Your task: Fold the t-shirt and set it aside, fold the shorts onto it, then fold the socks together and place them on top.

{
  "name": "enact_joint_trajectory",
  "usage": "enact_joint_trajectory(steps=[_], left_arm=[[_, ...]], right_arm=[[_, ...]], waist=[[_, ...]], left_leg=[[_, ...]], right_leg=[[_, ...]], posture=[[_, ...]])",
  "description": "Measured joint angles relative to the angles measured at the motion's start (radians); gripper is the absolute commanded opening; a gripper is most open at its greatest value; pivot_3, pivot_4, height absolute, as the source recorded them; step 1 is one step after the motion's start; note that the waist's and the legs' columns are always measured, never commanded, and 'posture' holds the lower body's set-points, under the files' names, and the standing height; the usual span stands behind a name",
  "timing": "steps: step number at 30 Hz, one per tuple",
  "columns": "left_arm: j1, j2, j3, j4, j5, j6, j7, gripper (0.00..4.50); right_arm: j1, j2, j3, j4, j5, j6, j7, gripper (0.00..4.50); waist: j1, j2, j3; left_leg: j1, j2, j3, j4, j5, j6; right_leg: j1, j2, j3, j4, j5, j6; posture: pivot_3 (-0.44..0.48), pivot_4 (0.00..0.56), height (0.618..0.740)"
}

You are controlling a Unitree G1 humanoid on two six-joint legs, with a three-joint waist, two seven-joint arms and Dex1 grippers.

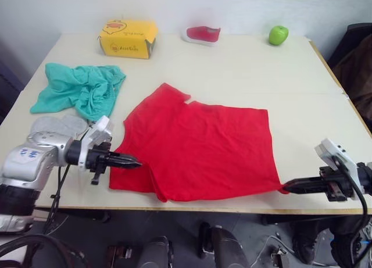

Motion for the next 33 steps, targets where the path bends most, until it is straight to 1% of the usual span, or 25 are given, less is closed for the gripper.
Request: enact_joint_trajectory(steps=[5,7,12,14,22,26,28,33], left_arm=[[-0.043,-0.044,-0.013,0.143,0.081,-0.074,0.034,0.01],[-0.044,-0.056,-0.013,0.176,0.104,-0.100,0.047,0.01],[-0.044,-0.067,-0.009,0.234,0.133,-0.132,0.069,0.01],[-0.043,-0.068,-0.002,0.240,0.137,-0.135,0.071,0.01],[-0.007,-0.058,0.089,0.234,0.109,-0.098,0.084,0.01],[0.021,-0.041,0.097,0.228,0.112,-0.108,0.085,0.01],[0.033,-0.042,0.096,0.227,0.117,-0.111,0.089,0.01],[0.022,-0.059,0.087,0.218,0.129,-0.118,0.109,0.01]], right_arm=[[-0.109,0.064,0.083,0.067,-0.001,0.113,-0.063,0.00],[-0.114,0.069,0.109,0.073,-0.010,0.122,-0.074,0.00],[-0.135,0.082,0.115,0.106,-0.027,0.113,-0.084,0.00],[-0.150,0.084,0.118,0.128,-0.033,0.104,-0.081,0.00],[-0.194,0.064,0.184,0.207,-0.100,0.034,-0.018,0.00],[-0.210,0.062,0.201,0.236,-0.136,-0.008,0.004,0.00],[-0.227,0.063,0.220,0.257,-0.150,-0.020,0.008,0.00],[-0.275,0.079,0.224,0.278,-0.173,-0.032,0.007,0.00]], waist=[[0.002,0.000,0.000],[0.003,0.000,0.000],[0.004,0.000,0.000],[0.004,0.000,0.000],[0.001,0.000,0.000],[0.002,0.000,0.000],[0.002,0.000,0.000],[0.002,0.000,0.000]], left_leg=[[0.000,0.000,0.000,0.001,0.000,0.000],[-0.001,0.000,0.000,0.001,0.000,0.000],[-0.001,0.000,0.000,0.002,0.000,0.000],[-0.001,0.000,0.000,0.002,0.000,0.000],[-0.001,0.000,0.000,0.002,0.000,0.000],[-0.001,0.000,0.000,0.002,0.000,0.000],[-0.001,0.000,0.000,0.002,0.000,0.000],[-0.001,0.000,0.000,0.002,0.000,0.000]], right_leg=[[0.000,0.000,0.000,0.000,0.000,0.000],[-0.001,0.000,0.000,0.000,0.000,0.000],[-0.001,-0.001,-0.001,0.000,0.000,0.000],[-0.001,-0.001,-0.001,0.000,0.000,0.000],[-0.001,-0.001,0.000,0.001,0.000,0.000],[-0.001,-0.001,0.000,0.001,0.000,0.000],[-0.001,-0.001,0.000,0.001,0.000,0.000],[-0.001,-0.001,0.000,0.001,0.000,0.000]], posture=[[0.000,0.150,0.740],[0.000,0.150,0.740],[0.000,0.150,0.740],[0.000,0.150,0.740],[0.000,0.150,0.740],[0.000,0.150,0.740],[0.000,0.150,0.740],[0.000,0.150,0.740]])
